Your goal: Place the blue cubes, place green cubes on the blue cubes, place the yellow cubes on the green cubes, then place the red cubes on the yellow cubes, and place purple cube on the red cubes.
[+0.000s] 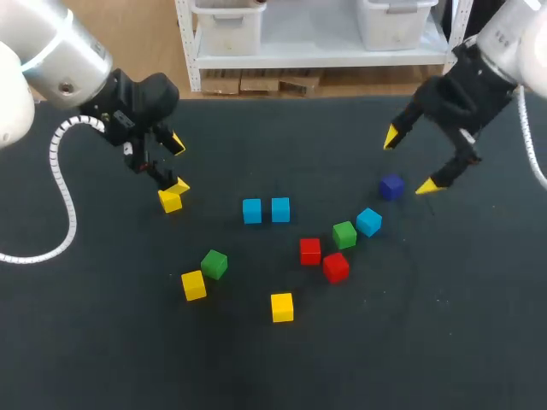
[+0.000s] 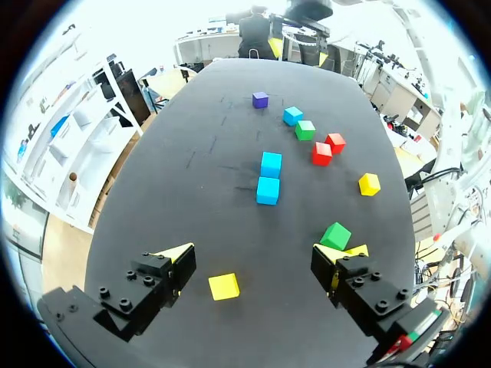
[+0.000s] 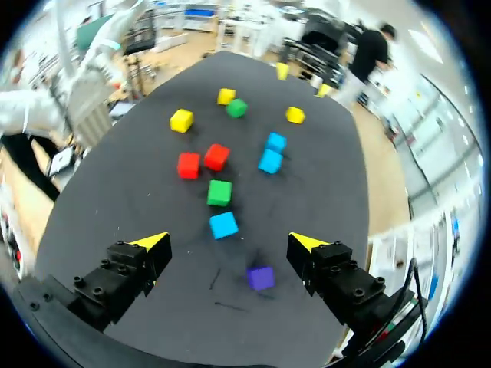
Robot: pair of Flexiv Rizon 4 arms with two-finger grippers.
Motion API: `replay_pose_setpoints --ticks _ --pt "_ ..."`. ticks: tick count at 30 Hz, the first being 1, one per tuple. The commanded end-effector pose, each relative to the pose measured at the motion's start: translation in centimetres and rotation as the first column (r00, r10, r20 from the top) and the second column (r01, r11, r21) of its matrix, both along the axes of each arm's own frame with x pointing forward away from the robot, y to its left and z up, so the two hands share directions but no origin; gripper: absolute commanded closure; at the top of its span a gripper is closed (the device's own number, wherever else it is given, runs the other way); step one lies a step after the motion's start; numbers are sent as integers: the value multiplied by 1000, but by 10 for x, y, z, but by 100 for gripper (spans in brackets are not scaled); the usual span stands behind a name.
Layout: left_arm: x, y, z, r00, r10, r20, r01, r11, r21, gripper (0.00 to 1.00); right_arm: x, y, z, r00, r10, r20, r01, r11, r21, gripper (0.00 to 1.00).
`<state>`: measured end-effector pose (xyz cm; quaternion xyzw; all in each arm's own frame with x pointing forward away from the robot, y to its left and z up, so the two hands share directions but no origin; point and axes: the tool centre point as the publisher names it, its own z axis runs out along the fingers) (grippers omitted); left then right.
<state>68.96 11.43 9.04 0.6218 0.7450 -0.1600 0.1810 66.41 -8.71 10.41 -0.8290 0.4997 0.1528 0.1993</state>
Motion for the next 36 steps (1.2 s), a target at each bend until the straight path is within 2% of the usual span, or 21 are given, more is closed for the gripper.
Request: replay_pose_setpoints --ticks 1,17,36 --pt "-1 1 -1 1000 -2 3 2 1000 -4 0 8 6 -16 955 296 -30 -298 953 -50 0" --pt "-1 1 -1 1000 -2 3 2 1000 -4 0 11 22 -70 945 312 -96 -314 949 -6 0" --pt "-1 1 -1 1000 -2 3 2 1000 -4 0 4 30 -97 943 305 -133 -302 952 44 0"
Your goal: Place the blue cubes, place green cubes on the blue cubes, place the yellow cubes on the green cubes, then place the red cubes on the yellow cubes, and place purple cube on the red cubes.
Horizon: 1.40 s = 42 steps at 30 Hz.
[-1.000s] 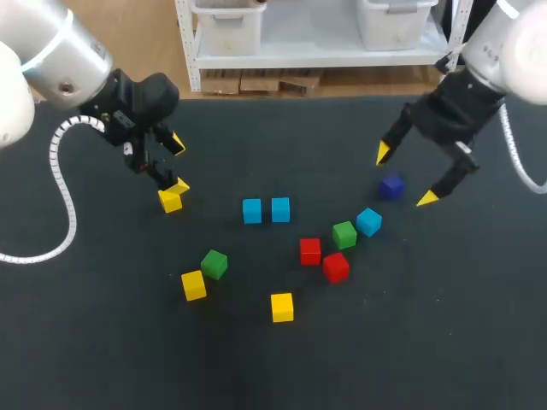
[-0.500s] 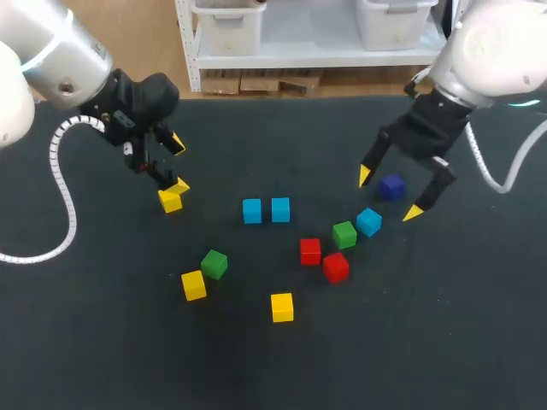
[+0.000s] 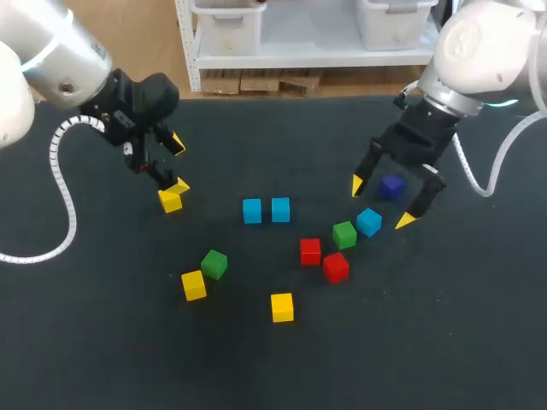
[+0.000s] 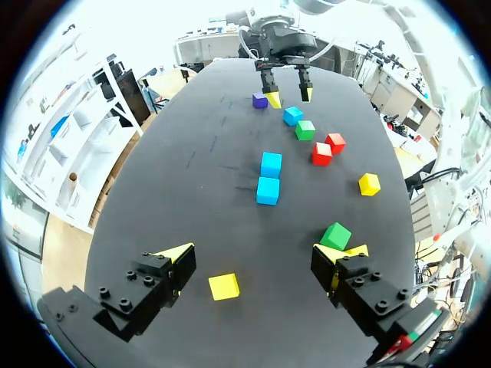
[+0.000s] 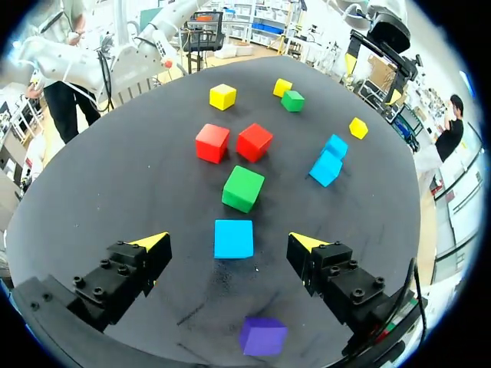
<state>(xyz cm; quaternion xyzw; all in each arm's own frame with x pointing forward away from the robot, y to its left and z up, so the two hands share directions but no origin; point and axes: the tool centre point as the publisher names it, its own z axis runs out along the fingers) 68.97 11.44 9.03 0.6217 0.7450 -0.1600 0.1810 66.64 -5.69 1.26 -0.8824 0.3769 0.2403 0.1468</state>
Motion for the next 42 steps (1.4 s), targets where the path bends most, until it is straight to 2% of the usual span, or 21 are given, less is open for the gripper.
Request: replay_pose_setpoints --ticks 1,4,5,6,8,10,12,15,16,17,19,20,24,27,28,29,33,36,38,42 --pt "-1 1 0 1000 -2 3 2 1000 -4 0 1 -1 -6 1000 -1 -9 1 1000 4 0" --pt "-1 1 0 1000 -2 3 2 1000 -4 0 0 -1 -9 1000 -13 -18 13 1000 0 13" --pt "-1 1 0 1000 -2 3 2 1000 -4 0 0 -2 -10 1000 -19 -21 19 1000 -1 24" --pt "-1 1 0 1000 -2 3 2 1000 -4 0 0 -2 -12 999 -29 -24 29 1000 -3 30" --pt "-1 1 0 1000 -2 3 2 1000 -4 0 0 -1 -13 999 -32 -28 32 999 -1 26" --pt "-1 1 0 1000 -2 3 2 1000 -4 0 -1 0 -15 999 -35 -31 35 999 -2 29" --pt "-1 1 0 1000 -2 3 2 1000 -4 0 -2 1 -16 999 -36 -35 36 999 -2 24" --pt "-1 1 0 1000 -2 3 2 1000 -4 0 -2 4 -19 999 -34 -40 34 999 -2 26" --pt "-1 1 0 1000 -2 3 2 1000 -4 0 -2 5 -20 999 -33 -41 33 999 -2 31" --pt "-1 1 0 1000 -2 3 2 1000 -4 0 -2 6 -20 999 -33 -42 33 999 -2 29" --pt "-1 1 0 1000 -2 3 2 1000 -4 0 -1 8 -22 998 -33 -45 33 999 0 31" --pt "-1 1 0 1000 -2 3 2 1000 -4 0 -1 10 -23 998 -32 -47 32 999 0 52" --pt "-1 1 0 1000 -2 3 2 1000 -4 0 0 11 -24 998 -28 -49 27 1000 -9 59" --pt "-1 1 0 1000 -2 3 2 1000 -4 0 1 10 -24 998 -30 -50 29 999 -22 79" --pt "-1 1 0 1000 -2 3 2 1000 -4 0 2 9 -24 998 -32 -49 31 999 -30 93" --pt "-1 1 0 1000 -2 3 2 1000 -4 0 2 8 -24 998 -33 -48 31 999 -32 100" --pt "-1 1 0 1000 -2 3 2 1000 -4 0 1 4 -17 996 -77 -50 75 996 -51 100" --pt "-1 1 0 1000 -2 3 2 1000 -4 0 1 1 -4 983 -175 -58 173 984 -47 100" --pt "-1 1 0 1000 -2 3 2 1000 -4 0 2 2 4 960 -272 -60 269 962 -53 100" --pt "-1 1 0 1000 -2 3 2 1000 -4 0 2 11 16 890 -453 -60 451 892 -38 100"
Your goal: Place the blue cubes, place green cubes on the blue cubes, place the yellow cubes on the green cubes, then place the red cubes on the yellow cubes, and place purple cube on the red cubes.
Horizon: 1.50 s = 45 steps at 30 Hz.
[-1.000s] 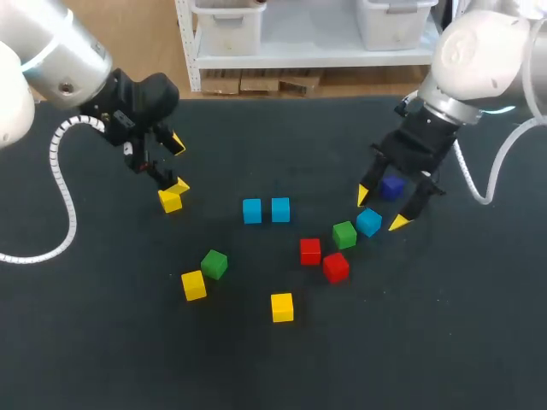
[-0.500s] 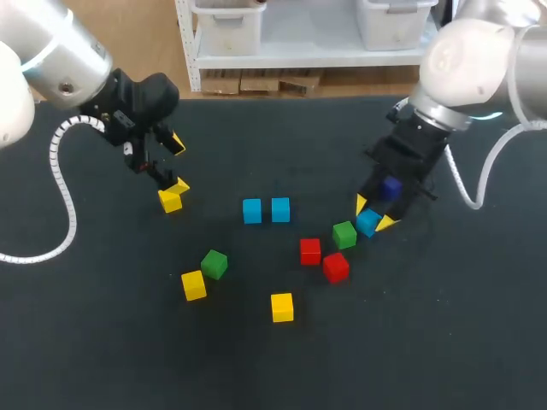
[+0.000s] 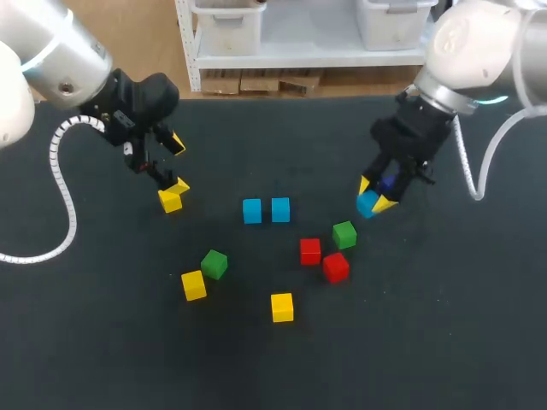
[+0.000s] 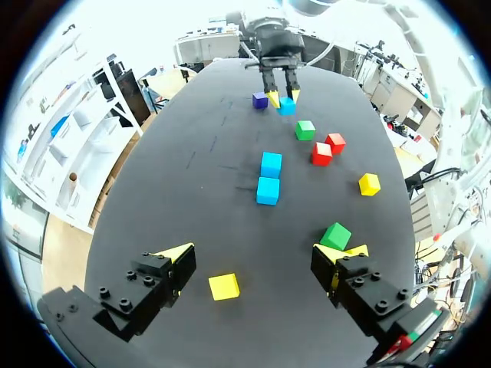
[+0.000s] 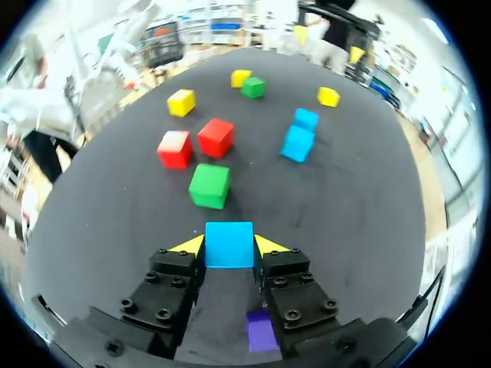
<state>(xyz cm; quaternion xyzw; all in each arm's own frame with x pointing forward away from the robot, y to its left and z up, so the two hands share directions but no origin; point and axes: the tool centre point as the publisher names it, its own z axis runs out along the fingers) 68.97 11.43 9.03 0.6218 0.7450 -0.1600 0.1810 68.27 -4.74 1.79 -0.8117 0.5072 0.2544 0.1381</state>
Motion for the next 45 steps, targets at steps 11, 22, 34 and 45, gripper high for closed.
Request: replay_pose_setpoints --ticks 11,22,34,45 --pt "-1 1 0 1000 -2 3 2 1000 -4 0 -7 50 8 893 -443 83 438 896 76 100" --pt "-1 1 0 1000 -2 3 2 1000 -4 0 -6 79 0 877 -471 97 469 882 41 100" --pt "-1 1 0 1000 -2 3 2 1000 -4 0 -2 88 -10 871 -486 79 485 874 34 100" --pt "-1 1 0 1000 -2 3 2 1000 -4 0 8 93 -19 871 -485 74 485 874 17 100"
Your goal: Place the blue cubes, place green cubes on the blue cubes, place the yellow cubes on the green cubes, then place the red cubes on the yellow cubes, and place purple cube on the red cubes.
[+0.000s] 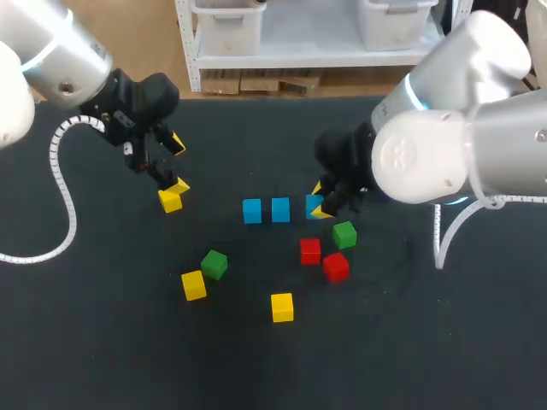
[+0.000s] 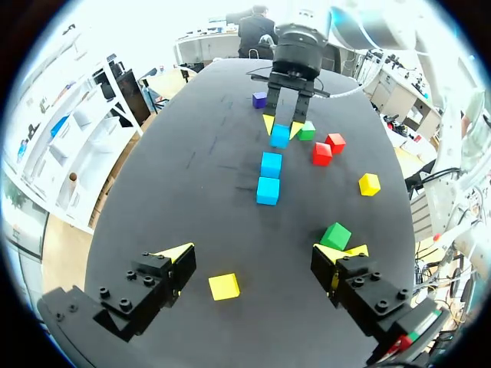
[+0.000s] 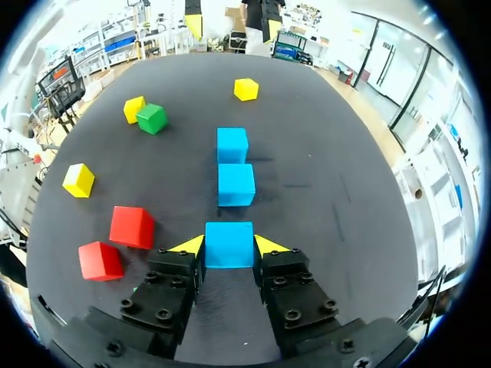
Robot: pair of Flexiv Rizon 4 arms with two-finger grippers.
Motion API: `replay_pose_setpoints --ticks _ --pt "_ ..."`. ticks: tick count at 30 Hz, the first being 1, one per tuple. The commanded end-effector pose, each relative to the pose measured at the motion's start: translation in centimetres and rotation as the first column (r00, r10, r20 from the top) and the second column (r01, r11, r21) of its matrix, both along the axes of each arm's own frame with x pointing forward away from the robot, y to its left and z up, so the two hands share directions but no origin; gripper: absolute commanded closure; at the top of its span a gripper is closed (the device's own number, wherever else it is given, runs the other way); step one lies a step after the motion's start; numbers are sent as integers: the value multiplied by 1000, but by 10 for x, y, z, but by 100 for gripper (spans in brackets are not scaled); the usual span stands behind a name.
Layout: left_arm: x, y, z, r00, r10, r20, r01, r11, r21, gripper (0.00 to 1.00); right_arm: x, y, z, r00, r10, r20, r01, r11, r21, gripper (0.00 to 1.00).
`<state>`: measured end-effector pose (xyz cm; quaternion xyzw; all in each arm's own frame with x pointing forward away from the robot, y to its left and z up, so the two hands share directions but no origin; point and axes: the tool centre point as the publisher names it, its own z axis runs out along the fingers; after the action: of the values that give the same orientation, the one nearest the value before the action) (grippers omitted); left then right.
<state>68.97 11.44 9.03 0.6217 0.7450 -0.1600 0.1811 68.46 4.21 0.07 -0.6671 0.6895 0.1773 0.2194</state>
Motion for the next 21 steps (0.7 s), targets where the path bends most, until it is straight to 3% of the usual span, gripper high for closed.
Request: replay_pose_setpoints --ticks 1,21 --pt "-1 1 0 1000 -2 3 2 1000 -3 0 7 5 -2 1000 4 -9 -4 1000 -1 100" --pt "-1 1 0 1000 -2 3 2 1000 -3 0 5 10 -10 999 16 -28 -16 1000 -12 100"
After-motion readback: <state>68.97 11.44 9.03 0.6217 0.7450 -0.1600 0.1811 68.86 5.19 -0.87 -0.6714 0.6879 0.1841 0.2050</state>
